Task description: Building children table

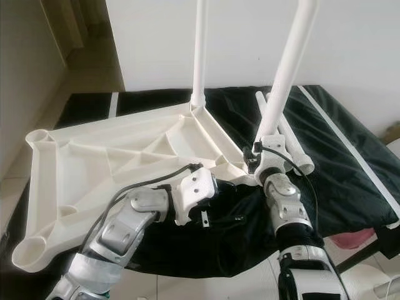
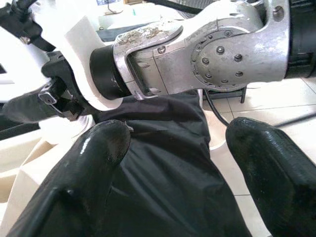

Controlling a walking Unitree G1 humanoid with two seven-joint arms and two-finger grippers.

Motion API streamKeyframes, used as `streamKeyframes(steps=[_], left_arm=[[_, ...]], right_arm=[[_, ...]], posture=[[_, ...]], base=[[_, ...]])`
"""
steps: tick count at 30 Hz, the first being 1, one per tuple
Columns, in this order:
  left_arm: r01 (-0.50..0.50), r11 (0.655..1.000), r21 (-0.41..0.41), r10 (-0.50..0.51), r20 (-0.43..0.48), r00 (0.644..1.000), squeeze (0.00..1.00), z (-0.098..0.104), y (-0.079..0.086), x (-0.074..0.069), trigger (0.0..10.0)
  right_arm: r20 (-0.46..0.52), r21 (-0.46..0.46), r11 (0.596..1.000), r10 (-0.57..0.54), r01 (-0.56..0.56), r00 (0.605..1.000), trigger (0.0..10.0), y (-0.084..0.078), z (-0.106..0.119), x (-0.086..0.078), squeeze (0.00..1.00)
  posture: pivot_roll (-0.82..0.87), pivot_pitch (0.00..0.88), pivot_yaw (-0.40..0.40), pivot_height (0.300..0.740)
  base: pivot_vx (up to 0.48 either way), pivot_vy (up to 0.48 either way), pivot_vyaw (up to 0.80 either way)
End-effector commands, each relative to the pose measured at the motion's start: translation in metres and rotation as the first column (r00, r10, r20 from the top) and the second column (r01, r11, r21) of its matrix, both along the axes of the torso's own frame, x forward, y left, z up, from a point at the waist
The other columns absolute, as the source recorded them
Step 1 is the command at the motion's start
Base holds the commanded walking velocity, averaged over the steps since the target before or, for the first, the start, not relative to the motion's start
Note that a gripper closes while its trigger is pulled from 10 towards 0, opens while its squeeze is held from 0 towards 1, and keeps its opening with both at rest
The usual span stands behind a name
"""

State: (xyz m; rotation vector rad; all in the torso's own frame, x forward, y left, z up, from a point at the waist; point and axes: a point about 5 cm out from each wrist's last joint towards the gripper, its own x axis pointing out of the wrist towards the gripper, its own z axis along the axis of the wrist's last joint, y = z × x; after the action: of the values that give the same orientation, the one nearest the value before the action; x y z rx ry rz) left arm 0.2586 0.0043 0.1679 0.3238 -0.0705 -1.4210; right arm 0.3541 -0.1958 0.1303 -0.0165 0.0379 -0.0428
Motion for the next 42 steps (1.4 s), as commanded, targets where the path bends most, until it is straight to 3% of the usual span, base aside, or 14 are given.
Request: streamKeyframes(steps=[1, 6, 7, 8, 9, 10, 14, 25, 26, 29, 37, 38, 41, 42], left_arm=[[-0.108, 0.994, -0.019, 0.108, 0.02, 0.994, 0.0, 0.0, 0.001, 0.006, 10.0], [-0.113, 0.993, -0.02, 0.113, 0.021, 0.993, 0.0, 0.0, 0.002, 0.006, 10.0], [-0.115, 0.993, -0.021, 0.116, 0.024, 0.993, 0.0, 0.001, 0.002, 0.006, 10.0], [-0.115, 0.993, -0.021, 0.116, 0.024, 0.993, 0.0, 0.001, 0.002, 0.006, 10.0], [-0.116, 0.993, -0.022, 0.117, 0.026, 0.993, 0.0, 0.002, 0.002, 0.007, 10.0], [-0.115, 0.993, -0.021, 0.115, 0.027, 0.993, 0.0, 0.003, 0.002, 0.006, 10.0], [-0.109, 0.994, -0.017, 0.109, 0.028, 0.994, 0.0, 0.002, 0.002, 0.006, 10.0], [-0.098, 0.995, -0.009, 0.098, 0.023, 0.995, 0.0, 0.002, 0.003, 0.004, 10.0], [-0.097, 0.995, -0.007, 0.097, 0.022, 0.995, 0.0, 0.001, 0.003, 0.004, 10.0], [-0.086, 0.996, -0.005, 0.086, 0.022, 0.996, 0.0, 0.001, 0.001, 0.003, 10.0], [-0.08, 0.997, -0.005, 0.08, 0.022, 0.997, 0.0, 0.001, -0.001, 0.003, 10.0], [-0.079, 0.997, -0.006, 0.079, 0.024, 0.997, 0.0, 0.001, -0.001, 0.003, 10.0], [-0.079, 0.997, -0.006, 0.079, 0.025, 0.997, 0.0, 0.002, 0.0, 0.003, 10.0], [-0.081, 0.997, -0.006, 0.081, 0.026, 0.996, 0.0, 0.002, 0.0, 0.004, 10.0]], right_arm=[[-0.063, 0.014, 0.997, -0.07, 0.071, 0.996, 10.0, -0.009, -0.012, -0.004, 0.0], [-0.045, 0.034, 0.983, -0.178, 0.179, 0.983, 10.0, 0.0, -0.011, -0.006, 0.0], [-0.049, 0.053, 0.96, -0.271, 0.273, 0.961, 10.0, 0.006, -0.013, -0.01, 0.0], [-0.049, 0.053, 0.96, -0.271, 0.273, 0.961, 10.0, 0.006, -0.013, -0.01, 0.0], [-0.068, 0.073, 0.951, -0.296, 0.301, 0.953, 10.0, 0.02, -0.015, -0.011, 0.0], [-0.071, 0.095, 0.959, -0.262, 0.268, 0.962, 10.0, 0.033, -0.015, -0.01, 0.0], [-0.056, 0.1, 0.974, -0.197, 0.202, 0.979, 10.0, 0.046, -0.01, -0.007, 0.0], [-0.047, 0.086, 0.973, -0.212, 0.216, 0.976, 10.0, 0.049, -0.009, -0.014, 0.0], [-0.038, 0.096, 0.971, -0.215, 0.218, 0.976, 10.0, 0.048, -0.007, -0.014, 1.0], [0.025, 0.108, 0.973, -0.209, 0.206, 0.978, 10.0, 0.045, 0.001, -0.017, 1.0], [0.072, 0.114, 0.984, -0.145, 0.136, 0.987, 10.0, 0.045, 0.007, -0.019, 1.0], [0.103, 0.085, 0.994, -0.076, 0.068, 0.992, 10.0, 0.029, 0.012, -0.019, 1.0], [0.112, 0.068, 0.997, -0.047, 0.04, 0.993, 10.0, 0.021, 0.014, -0.019, 1.0], [0.113, 0.043, 0.999, -0.004, -0.001, 0.994, 10.0, 0.015, 0.016, -0.018, 0.0]], posture=[[0.04, 0.0, -0.046, 0.74], [0.04, 0.0, -0.051, 0.74], [0.05, 0.0, -0.052, 0.74], [0.05, 0.0, -0.052, 0.74], [0.05, 0.0, -0.044, 0.74], [0.05, 0.0, -0.039, 0.74], [0.05, 0.0, -0.036, 0.74], [0.04, 0.0, -0.018, 0.74], [0.04, 0.0, -0.017, 0.74], [0.03, 0.0, -0.016, 0.74], [0.03, 0.0, -0.014, 0.74], [0.02, 0.0, -0.02, 0.74], [0.02, 0.0, -0.02, 0.74], [0.02, 0.0, -0.023, 0.74]], base=[[0.0, 0.0, 0.0], [0.0, 0.0, 0.0], [0.0, 0.0, 0.0], [0.0, 0.0, 0.0], [0.0, 0.0, 0.0], [0.0, 0.0, 0.0], [0.0, 0.0, 0.0], [0.0, 0.0, 0.0], [0.0, 0.0, 0.0], [0.0, 0.0, 0.0], [0.0, 0.0, 0.0], [0.0, 0.0, 0.0], [0.0, 0.0, 0.0], [0.0, 0.0, 0.0]])
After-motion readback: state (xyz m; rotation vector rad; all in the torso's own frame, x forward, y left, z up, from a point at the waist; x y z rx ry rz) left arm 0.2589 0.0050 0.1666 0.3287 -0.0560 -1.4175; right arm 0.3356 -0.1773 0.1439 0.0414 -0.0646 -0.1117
